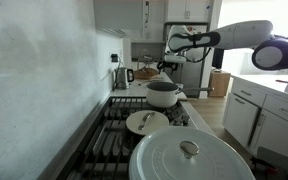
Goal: Place the broccoli inside the open white pot
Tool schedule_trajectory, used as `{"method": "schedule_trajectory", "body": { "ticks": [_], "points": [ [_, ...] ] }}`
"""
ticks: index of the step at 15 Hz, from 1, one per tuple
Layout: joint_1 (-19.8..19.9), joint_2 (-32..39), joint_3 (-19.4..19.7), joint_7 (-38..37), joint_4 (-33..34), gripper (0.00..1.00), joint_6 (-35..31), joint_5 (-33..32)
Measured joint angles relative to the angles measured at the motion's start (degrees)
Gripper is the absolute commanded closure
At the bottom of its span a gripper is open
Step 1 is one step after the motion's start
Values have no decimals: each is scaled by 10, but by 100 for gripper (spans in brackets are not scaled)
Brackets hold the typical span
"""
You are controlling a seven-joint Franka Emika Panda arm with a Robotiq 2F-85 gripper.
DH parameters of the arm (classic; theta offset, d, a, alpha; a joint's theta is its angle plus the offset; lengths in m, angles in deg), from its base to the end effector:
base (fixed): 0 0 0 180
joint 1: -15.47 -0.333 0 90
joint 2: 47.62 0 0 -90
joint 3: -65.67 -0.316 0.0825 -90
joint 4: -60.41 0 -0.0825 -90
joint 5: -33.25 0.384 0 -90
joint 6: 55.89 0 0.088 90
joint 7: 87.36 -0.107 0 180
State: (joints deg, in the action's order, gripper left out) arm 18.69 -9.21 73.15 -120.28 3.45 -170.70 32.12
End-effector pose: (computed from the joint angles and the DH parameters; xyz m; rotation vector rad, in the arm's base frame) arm 0.7613 -0.1088 0.5067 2.8727 -1.0716 0.5519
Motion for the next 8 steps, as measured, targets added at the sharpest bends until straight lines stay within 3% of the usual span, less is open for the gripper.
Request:
{"method": "schedule_trajectory", "body": {
  "ticks": [8],
  "points": [
    [15,115,17,0,192,0,110,-1]
  ]
}}
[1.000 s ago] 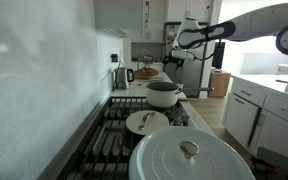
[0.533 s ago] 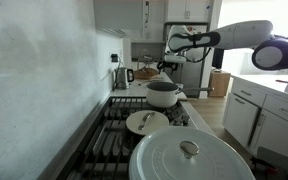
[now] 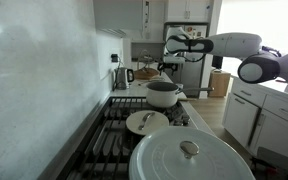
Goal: Place the broccoli inside the open white pot
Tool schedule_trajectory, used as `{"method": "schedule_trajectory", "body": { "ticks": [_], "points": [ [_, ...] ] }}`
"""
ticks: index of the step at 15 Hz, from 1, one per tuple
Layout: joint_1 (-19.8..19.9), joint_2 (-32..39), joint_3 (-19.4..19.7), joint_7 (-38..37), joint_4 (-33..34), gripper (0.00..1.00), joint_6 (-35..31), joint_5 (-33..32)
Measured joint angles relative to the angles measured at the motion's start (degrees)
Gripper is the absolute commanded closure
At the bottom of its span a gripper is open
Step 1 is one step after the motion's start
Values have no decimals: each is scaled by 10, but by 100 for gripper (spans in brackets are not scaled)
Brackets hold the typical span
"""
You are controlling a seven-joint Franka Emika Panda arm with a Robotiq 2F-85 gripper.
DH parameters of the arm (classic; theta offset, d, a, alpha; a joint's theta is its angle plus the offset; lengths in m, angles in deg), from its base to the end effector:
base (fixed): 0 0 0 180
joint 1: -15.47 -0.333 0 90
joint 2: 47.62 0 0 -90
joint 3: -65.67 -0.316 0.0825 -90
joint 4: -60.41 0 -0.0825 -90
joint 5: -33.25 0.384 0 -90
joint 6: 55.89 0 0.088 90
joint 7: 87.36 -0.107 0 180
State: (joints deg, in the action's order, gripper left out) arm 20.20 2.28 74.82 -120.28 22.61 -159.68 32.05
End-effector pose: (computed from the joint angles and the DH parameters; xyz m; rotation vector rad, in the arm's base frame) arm 0.7782 -0.1277 0.4969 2.8166 -1.0937 0.4704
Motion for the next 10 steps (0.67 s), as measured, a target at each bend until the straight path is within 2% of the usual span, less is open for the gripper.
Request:
{"method": "schedule_trajectory", "body": {
  "ticks": [4,10],
  "points": [
    [17,31,4,0,37,0,23,0],
    [28,59,3,0,58,0,36,4]
  ]
}}
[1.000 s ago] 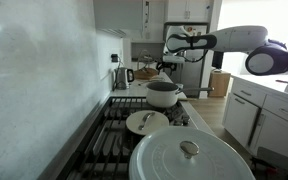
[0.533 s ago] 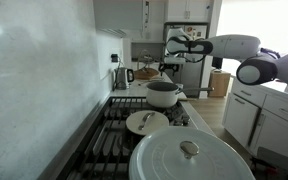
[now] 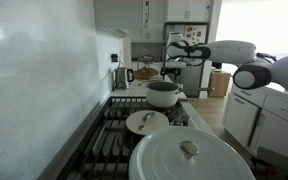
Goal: Place the broccoli inside the open white pot
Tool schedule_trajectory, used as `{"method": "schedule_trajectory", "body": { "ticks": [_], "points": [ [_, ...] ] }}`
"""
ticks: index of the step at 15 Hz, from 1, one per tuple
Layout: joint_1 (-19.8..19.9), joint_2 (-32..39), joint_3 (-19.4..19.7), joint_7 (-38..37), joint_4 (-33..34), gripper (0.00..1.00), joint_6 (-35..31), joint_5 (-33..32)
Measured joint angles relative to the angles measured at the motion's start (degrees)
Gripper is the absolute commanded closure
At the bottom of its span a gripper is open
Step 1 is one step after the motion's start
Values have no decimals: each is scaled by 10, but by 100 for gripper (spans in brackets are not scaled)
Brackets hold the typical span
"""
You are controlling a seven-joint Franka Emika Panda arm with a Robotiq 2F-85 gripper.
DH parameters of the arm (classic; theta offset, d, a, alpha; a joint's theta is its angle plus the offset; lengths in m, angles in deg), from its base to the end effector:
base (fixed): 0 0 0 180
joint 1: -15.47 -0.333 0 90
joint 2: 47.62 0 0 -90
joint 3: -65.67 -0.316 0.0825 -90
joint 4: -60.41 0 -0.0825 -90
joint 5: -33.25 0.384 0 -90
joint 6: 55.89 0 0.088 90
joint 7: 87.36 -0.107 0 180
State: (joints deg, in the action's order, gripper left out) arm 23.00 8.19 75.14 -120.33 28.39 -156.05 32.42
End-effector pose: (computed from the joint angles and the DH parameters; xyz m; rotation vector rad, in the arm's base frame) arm 0.7799 -0.1622 0.4577 2.7813 -1.1500 0.3695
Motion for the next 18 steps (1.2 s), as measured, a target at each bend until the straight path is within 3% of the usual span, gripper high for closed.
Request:
{"method": "schedule_trajectory", "body": {
  "ticks": [13,18],
  "points": [
    [1,46,-10,-10,18,0,-3,1],
    [1,65,-10,-24,30,0,-58,1]
  ]
}}
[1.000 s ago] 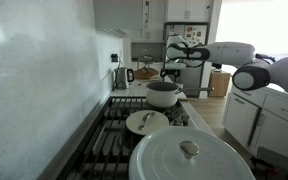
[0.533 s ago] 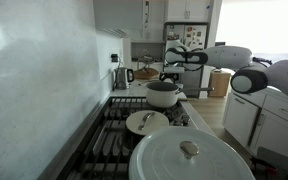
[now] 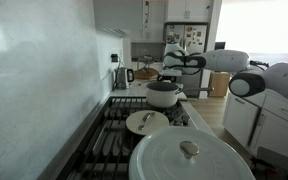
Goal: Place the broccoli inside the open white pot
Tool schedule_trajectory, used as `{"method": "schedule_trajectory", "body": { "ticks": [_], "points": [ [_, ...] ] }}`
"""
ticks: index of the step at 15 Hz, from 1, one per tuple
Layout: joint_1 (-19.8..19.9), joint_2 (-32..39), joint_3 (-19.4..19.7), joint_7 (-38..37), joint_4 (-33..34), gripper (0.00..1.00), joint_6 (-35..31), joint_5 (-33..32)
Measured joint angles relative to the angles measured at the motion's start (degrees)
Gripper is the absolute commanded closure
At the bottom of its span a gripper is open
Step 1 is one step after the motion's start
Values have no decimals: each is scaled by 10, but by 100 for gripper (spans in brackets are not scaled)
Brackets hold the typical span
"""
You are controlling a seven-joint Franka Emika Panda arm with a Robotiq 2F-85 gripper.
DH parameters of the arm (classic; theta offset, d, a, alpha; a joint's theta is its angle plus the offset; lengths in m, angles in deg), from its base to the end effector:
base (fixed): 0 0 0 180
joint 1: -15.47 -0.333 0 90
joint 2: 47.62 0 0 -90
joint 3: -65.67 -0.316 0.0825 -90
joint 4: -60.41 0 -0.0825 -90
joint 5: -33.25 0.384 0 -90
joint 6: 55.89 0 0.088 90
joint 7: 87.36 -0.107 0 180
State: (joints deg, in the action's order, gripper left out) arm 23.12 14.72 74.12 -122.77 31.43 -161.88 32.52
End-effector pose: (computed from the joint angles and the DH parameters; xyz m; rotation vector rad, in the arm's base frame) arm 0.8009 -0.1561 0.4022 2.7858 -1.1800 0.4326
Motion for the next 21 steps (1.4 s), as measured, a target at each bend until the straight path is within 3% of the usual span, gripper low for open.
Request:
{"method": "schedule_trajectory", "body": {
  "ticks": [7,8,9,12,17,18,19,21],
  "points": [
    [0,19,0,0,1,0,-78,0],
    [0,20,0,0,1,8,-79,0],
    [0,20,0,0,1,22,-80,0],
    [1,22,0,0,1,36,-81,0],
    [3,23,1,0,1,23,-81,0],
    [3,24,1,0,1,16,-81,0],
    [4,25,1,0,1,23,-81,0],
    [6,28,1,0,1,24,-81,0]
  ]
}}
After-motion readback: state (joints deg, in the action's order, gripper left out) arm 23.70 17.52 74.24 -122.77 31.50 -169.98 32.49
